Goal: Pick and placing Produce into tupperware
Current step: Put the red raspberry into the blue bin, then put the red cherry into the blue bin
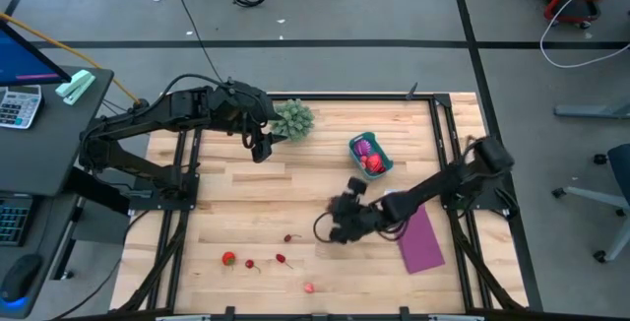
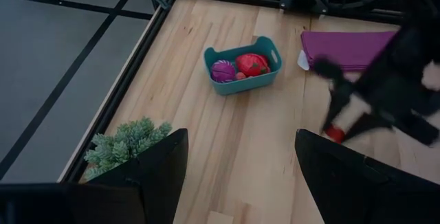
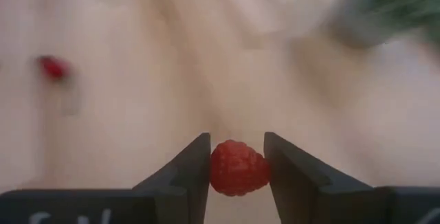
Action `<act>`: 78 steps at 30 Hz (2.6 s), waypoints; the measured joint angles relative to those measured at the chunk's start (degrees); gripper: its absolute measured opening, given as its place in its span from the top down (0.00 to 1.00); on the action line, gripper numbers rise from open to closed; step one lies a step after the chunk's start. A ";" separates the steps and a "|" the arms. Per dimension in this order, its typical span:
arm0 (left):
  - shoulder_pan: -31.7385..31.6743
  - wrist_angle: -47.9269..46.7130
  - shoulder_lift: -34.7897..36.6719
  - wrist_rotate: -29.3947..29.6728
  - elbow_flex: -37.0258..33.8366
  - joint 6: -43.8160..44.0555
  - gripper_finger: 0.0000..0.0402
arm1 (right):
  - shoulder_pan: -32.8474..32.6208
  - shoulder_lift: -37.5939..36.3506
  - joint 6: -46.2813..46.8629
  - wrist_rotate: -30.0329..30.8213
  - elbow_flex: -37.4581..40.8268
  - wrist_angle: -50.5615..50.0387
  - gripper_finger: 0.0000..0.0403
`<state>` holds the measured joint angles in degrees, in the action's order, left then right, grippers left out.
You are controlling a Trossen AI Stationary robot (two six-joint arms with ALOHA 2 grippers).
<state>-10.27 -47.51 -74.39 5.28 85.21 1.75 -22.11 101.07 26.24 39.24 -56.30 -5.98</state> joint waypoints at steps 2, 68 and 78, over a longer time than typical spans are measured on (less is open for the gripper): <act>-0.01 0.03 0.02 0.00 0.00 0.01 0.32 | 1.34 -4.40 -1.07 4.53 0.00 -5.15 0.67; 40.82 40.61 -2.36 21.15 -44.06 33.06 0.35 | -3.43 -25.09 14.85 -4.92 6.74 -13.73 0.52; 43.86 53.94 -20.73 27.04 -45.07 38.06 0.39 | -6.36 -23.05 16.65 -1.13 6.74 -13.57 0.52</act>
<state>33.60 6.43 -95.12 32.31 40.14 39.81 -28.47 78.02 42.89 38.11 -49.56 -19.55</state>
